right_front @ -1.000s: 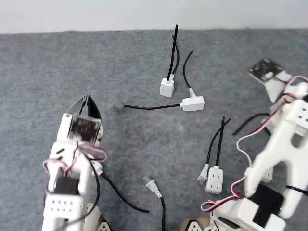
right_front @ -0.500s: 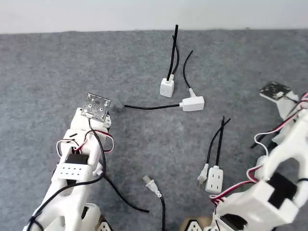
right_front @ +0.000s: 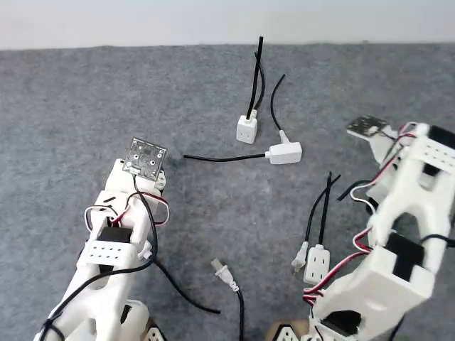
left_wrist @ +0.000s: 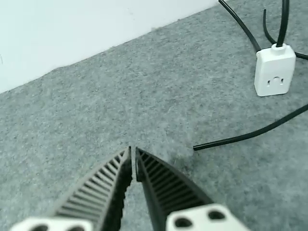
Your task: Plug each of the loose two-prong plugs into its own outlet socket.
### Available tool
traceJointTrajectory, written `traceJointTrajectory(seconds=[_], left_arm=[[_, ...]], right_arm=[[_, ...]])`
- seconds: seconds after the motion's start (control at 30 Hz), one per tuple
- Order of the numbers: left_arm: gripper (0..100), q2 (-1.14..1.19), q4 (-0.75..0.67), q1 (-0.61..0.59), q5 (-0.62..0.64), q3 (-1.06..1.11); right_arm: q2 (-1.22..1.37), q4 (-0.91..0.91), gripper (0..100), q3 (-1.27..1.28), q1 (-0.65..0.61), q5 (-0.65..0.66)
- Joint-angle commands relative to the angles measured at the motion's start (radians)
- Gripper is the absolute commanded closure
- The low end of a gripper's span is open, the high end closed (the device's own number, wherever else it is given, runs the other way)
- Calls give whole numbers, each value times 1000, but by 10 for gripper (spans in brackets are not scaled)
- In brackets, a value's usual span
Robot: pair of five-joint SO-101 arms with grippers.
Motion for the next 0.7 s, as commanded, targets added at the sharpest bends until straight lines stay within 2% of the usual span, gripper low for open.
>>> traceJointTrajectory(seconds=[0.0, 0.13, 0.33, 0.53, 0.67], left_arm=[[987, 0, -37, 0, -15, -42], [987, 0, -37, -2, -15, -42], [987, 0, -37, -2, -17, -42], [987, -2, -37, -2, -17, -42], [987, -2, -37, -2, -17, -42]], right_arm=[[-58, 84, 989, -9, -42, -17], [-193, 170, 989, -9, -41, 58], [-390, 225, 989, 11, 71, 143], [-380, 208, 989, 123, 188, 241], [-325, 113, 989, 195, 240, 270]])
